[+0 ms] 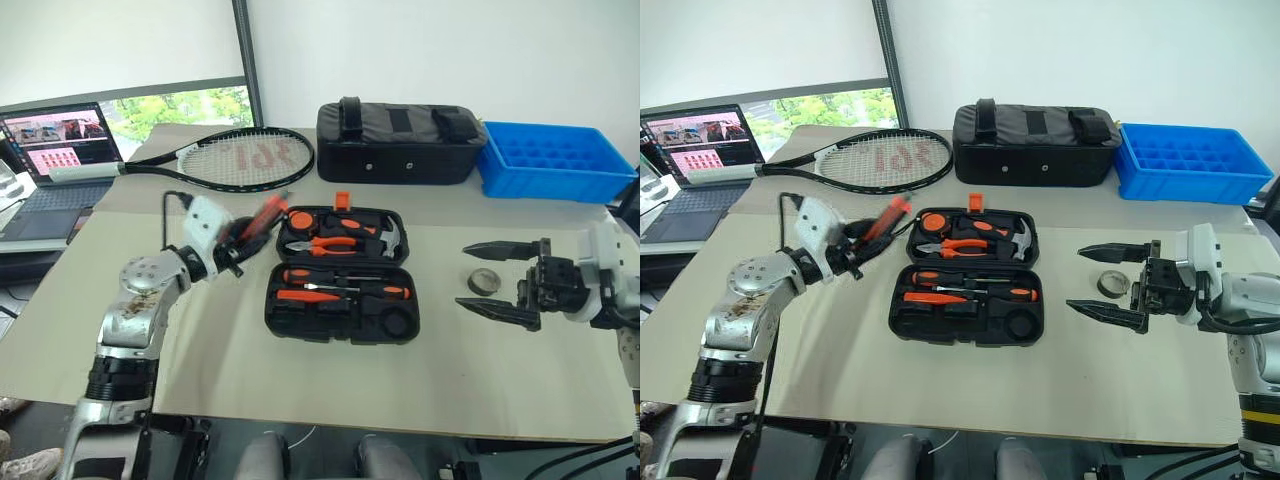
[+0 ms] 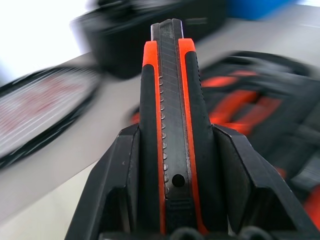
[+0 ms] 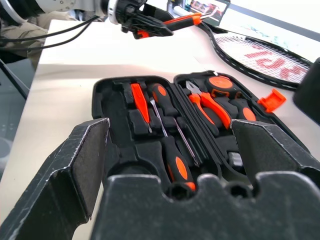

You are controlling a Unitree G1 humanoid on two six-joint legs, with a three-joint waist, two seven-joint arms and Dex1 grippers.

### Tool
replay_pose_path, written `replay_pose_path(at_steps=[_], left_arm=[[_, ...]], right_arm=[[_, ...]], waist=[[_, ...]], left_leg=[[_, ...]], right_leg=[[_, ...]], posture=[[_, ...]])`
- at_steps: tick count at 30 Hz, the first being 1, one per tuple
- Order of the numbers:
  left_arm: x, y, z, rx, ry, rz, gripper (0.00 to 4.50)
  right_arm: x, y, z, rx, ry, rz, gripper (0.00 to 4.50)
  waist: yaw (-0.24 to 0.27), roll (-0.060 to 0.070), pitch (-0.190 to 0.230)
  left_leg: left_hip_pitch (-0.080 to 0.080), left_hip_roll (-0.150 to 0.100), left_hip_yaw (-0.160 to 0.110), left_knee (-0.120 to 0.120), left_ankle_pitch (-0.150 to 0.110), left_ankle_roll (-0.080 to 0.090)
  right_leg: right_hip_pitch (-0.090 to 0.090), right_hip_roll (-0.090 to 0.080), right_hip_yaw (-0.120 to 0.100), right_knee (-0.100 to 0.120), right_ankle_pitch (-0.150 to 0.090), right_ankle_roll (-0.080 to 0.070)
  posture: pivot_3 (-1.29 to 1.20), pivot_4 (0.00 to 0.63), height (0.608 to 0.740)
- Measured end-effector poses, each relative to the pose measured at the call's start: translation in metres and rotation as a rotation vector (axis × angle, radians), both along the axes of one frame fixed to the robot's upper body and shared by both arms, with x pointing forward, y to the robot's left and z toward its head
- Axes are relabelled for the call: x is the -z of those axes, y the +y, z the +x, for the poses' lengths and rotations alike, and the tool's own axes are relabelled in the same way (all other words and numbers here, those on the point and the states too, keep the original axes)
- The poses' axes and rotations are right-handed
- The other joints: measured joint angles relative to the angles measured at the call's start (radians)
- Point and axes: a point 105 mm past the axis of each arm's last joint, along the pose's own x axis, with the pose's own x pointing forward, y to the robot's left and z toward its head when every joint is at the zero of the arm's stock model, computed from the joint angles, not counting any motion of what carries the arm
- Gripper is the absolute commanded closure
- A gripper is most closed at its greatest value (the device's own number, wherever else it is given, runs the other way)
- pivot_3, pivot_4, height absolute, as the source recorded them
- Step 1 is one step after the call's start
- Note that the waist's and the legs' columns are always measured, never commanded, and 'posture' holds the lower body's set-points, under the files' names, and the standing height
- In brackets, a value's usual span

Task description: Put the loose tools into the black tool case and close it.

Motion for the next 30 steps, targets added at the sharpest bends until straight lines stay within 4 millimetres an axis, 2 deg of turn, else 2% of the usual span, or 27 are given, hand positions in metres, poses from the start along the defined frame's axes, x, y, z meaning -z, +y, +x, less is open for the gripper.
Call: replay_pose_path(at_steps=[4,10,14,30], left_arm=[[0.011,-0.04,-0.022,0.304,0.02,0.151,2.84],[0.042,-0.061,-0.037,0.461,0.083,0.325,2.84],[0.059,-0.062,-0.04,0.473,0.122,0.405,2.84],[0.058,-0.069,-0.032,0.463,0.114,0.456,2.84]], right_arm=[[0.004,-0.006,-0.005,0.018,0.02,0.014,0.0],[0.004,-0.012,-0.014,0.036,0.018,0.023,0.0],[0.002,-0.013,-0.018,0.036,0.009,0.03,0.0],[0.007,-0.016,-0.022,0.031,0.02,0.032,0.0]], waist=[[0.0,0.0,0.0],[-0.015,0.0,0.002],[-0.015,-0.001,0.003],[-0.011,0.0,0.003]], left_leg=[[-0.001,0.0,0.0,0.0,0.0,0.001],[-0.001,0.001,-0.001,0.001,0.0,0.001],[-0.001,0.001,-0.001,0.001,0.0,0.001],[0.0,0.0,-0.001,0.003,0.0,0.002]], right_leg=[[0.0,0.001,0.0,0.0,0.0,0.0],[0.0,0.002,0.002,0.001,0.0,0.0],[0.0,0.002,0.002,0.002,0.0,0.0],[0.001,0.002,0.003,0.003,0.0,0.002]], posture=[[0.0,0.15,0.708],[0.0,0.15,0.708],[0.0,0.15,0.708],[0.0,0.15,0.708]])
